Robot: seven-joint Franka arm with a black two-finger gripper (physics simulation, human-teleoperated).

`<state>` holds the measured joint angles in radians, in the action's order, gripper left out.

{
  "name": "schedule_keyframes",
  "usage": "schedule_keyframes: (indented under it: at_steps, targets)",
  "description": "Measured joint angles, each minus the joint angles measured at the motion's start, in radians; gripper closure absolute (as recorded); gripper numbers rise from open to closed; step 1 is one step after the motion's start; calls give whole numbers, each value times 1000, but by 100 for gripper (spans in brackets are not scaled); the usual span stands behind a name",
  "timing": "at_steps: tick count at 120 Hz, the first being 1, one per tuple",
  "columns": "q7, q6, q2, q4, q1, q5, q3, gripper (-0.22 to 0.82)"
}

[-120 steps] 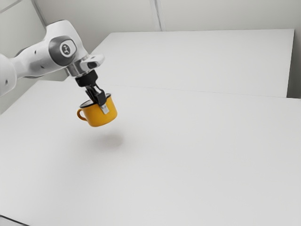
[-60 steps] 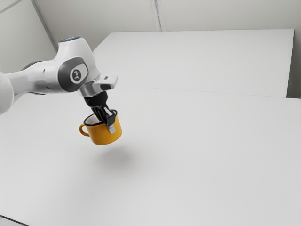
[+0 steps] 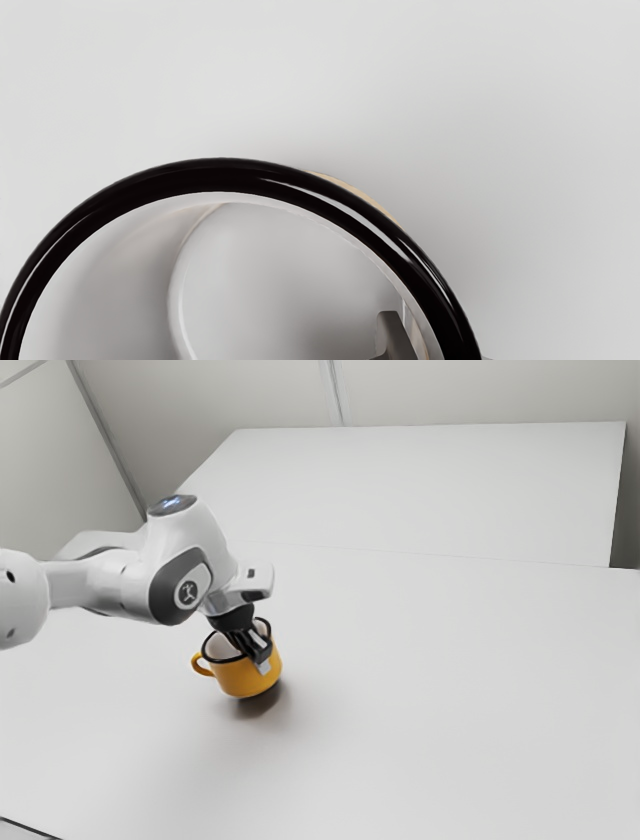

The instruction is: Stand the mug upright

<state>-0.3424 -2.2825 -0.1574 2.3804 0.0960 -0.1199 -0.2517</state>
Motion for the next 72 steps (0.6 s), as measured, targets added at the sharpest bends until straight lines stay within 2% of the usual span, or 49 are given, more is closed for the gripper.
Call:
schedule_keyframes:
  at_steps: [33,72]
  targets:
    - [49,-165,24,59,-8,67,-9,78]
    - [88,-231,79,79,-8,89,-9,78]
